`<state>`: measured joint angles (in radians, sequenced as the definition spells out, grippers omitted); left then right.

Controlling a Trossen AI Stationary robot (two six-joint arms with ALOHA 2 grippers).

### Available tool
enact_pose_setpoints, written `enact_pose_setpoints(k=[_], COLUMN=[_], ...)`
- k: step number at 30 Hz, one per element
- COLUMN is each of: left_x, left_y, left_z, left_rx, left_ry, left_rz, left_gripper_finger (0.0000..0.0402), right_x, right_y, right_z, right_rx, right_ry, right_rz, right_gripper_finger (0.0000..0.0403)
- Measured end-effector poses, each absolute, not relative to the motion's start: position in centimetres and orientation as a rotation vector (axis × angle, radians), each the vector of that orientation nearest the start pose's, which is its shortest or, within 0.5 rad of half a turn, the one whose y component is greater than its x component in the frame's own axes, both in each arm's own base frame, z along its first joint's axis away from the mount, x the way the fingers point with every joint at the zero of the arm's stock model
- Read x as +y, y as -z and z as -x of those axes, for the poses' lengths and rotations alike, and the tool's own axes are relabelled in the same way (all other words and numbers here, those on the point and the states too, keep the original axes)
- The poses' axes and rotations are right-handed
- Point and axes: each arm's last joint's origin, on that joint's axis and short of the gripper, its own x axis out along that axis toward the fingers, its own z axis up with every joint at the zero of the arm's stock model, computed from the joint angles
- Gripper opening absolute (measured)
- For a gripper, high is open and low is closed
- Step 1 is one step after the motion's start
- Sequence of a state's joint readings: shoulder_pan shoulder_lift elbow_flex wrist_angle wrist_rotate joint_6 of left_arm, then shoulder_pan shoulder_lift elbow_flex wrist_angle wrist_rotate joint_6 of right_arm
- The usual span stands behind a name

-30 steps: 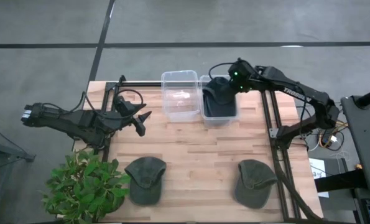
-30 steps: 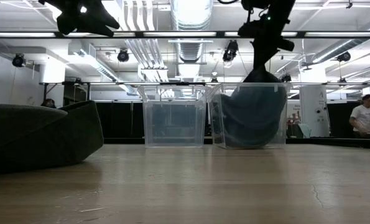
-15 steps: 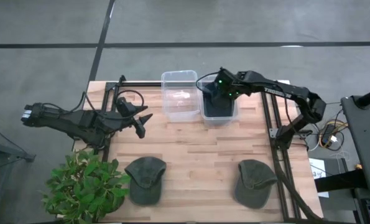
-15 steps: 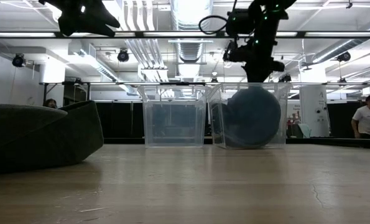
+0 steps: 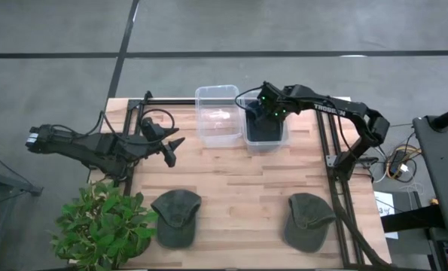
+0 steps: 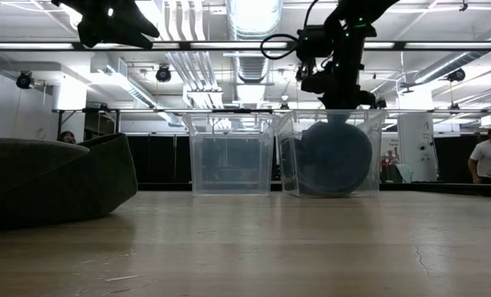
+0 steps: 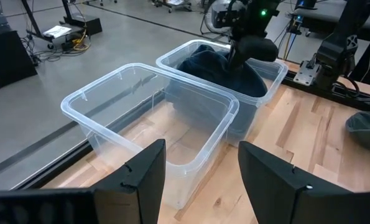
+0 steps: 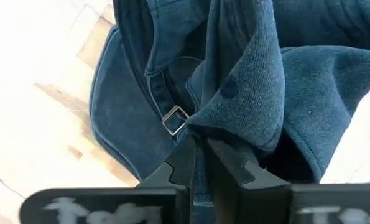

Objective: Pick & Place hat
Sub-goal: Put the blue cap into the right transparent bin

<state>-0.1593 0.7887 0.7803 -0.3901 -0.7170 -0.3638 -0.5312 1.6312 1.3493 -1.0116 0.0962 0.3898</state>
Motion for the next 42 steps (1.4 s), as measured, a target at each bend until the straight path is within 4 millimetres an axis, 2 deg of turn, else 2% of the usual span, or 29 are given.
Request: enact_pose_setpoints(k=[10, 25, 31, 42], left_x=[-0.7, -0.7, -0.7, -0.7], left_y=[-31.4, -31.4, -31.4, -31.4], left_z=[-16.3, -16.3, -16.3, -16.3], left_rx=[0.26, 0.259, 0.259, 0.26], left_ry=[-0.608, -0.608, -0.608, -0.608], left_rz=[0.179, 0.18, 0.18, 0.179], left_gripper_finger=[0.0194, 0.0194, 0.0194, 0.0194], right_x=[-16.1, -16.5, -16.5, -16.5], right_y=[-27.2, -27.3, -27.6, -28.2], right_z=[-26.8, -26.8, -26.9, -26.7], right_rx=[1.124, 1.09, 1.058, 1.077], right_ry=[0.801, 0.834, 0.816, 0.793], right_rz=[-0.568, -0.565, -0.571, -0.539], right_gripper_finger=[0.0029, 0.0036, 0.0075, 0.018])
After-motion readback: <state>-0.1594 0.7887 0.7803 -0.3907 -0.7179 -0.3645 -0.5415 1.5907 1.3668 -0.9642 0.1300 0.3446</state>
